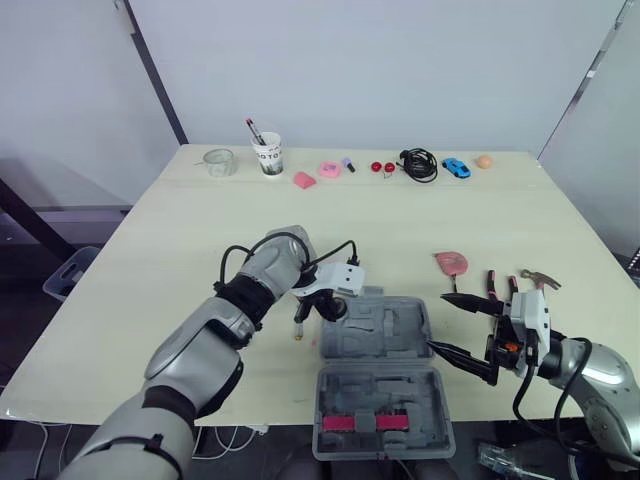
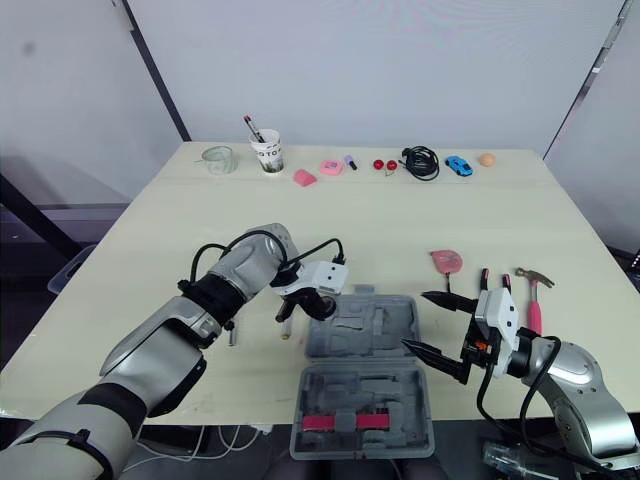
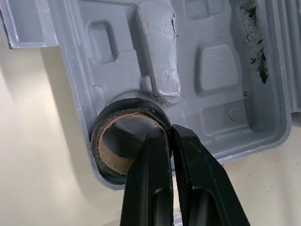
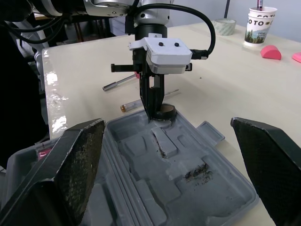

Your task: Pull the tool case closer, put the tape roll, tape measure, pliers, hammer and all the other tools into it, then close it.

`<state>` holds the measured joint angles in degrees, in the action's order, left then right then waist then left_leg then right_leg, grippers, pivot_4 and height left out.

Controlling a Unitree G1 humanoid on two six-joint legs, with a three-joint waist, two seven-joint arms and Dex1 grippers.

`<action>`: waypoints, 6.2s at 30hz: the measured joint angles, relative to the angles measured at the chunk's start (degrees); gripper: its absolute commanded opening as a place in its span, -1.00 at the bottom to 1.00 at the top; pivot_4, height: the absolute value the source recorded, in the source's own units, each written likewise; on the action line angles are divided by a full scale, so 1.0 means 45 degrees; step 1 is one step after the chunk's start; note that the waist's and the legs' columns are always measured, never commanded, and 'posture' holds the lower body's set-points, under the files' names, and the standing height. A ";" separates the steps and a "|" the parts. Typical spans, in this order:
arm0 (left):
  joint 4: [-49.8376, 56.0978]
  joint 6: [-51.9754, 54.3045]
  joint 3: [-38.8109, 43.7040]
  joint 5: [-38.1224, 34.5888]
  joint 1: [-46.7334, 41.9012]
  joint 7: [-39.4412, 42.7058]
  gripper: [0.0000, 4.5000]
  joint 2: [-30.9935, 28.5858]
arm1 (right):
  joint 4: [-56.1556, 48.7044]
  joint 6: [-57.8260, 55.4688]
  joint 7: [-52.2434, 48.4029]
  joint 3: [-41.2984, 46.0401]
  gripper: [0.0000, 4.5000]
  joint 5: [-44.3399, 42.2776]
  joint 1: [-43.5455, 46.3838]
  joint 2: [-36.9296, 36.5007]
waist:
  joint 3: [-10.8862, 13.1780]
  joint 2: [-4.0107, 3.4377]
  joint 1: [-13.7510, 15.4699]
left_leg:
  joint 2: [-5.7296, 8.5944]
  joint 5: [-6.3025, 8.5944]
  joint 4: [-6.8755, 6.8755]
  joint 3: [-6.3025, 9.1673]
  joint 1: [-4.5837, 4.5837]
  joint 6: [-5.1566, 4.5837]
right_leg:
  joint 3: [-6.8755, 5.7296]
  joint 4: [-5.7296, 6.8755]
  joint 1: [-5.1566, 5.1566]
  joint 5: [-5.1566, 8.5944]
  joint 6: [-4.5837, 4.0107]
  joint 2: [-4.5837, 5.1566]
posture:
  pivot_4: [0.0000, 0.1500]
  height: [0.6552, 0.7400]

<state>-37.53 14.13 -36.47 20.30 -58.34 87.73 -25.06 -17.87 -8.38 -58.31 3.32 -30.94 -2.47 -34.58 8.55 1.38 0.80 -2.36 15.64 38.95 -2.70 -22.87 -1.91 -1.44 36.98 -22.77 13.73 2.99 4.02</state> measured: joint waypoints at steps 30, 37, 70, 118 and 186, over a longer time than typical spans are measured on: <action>-0.0048 -0.0190 -0.0006 0.0429 -0.0008 0.0007 0.06 0.0011 | -0.0083 0.0027 0.0033 -0.0040 1.00 0.0308 0.0022 0.0173 | 0.0000 0.0000 0.0003 | 0.0000 0.0000 0.0000 0.0001 -0.0001 0.0000 | -0.0001 0.0000 0.0000 0.0000 0.0000 0.0000 | 1.00 1.00; 0.0627 0.0047 0.0006 0.0418 -0.0010 0.0199 0.06 -0.0293 | -0.0059 0.0086 0.0016 -0.0048 1.00 0.0340 0.0031 0.0252 | 0.0000 0.0000 0.0000 | 0.0000 0.0000 0.0001 0.0003 -0.0002 0.0000 | 0.0000 0.0000 0.0000 0.0000 0.0000 0.0000 | 1.00 1.00; -0.0051 -0.1854 0.5536 -0.6064 0.3291 -0.0433 -0.39 -0.0364 | 0.0172 0.0826 0.0187 -0.0107 1.00 0.0713 -0.0238 0.0607 | -0.0002 -0.0005 0.0002 | -0.0001 0.0000 0.0007 -0.0006 0.0005 0.0001 | -0.0011 0.0001 0.0012 -0.0001 0.0000 0.0001 | 1.00 1.00; -0.2047 -0.6007 0.6845 -0.6444 0.4441 -0.2554 -0.65 0.0999 | 0.0199 0.0753 0.1212 0.0156 1.00 0.0435 -0.0166 0.1155 | -0.0023 -0.0013 -0.0007 | -0.0003 0.0000 0.0008 0.0004 0.0005 0.0001 | -0.0017 0.0000 0.0018 -0.0003 -0.0003 0.0006 | 1.00 1.00; 1.1688 -0.1614 1.2967 -1.0025 1.8548 -0.8289 0.98 -0.1709 | 0.1661 0.1357 0.2330 0.4380 1.00 0.0011 -0.3735 0.1492 | -0.0106 -0.0112 -0.0005 | -0.0108 0.0008 -0.0088 -0.0075 0.0054 0.0006 | 0.0098 -0.0045 -0.0065 0.0036 -0.0069 0.0014 | 1.00 1.00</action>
<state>15.07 6.87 21.88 -24.82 25.13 50.43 -32.75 -10.39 -2.27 -47.83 23.02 -30.89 -19.27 -27.87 8.07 0.88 0.78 -2.85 15.67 38.55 -3.04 -22.62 -1.89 -1.00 36.77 -23.06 13.89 2.68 4.09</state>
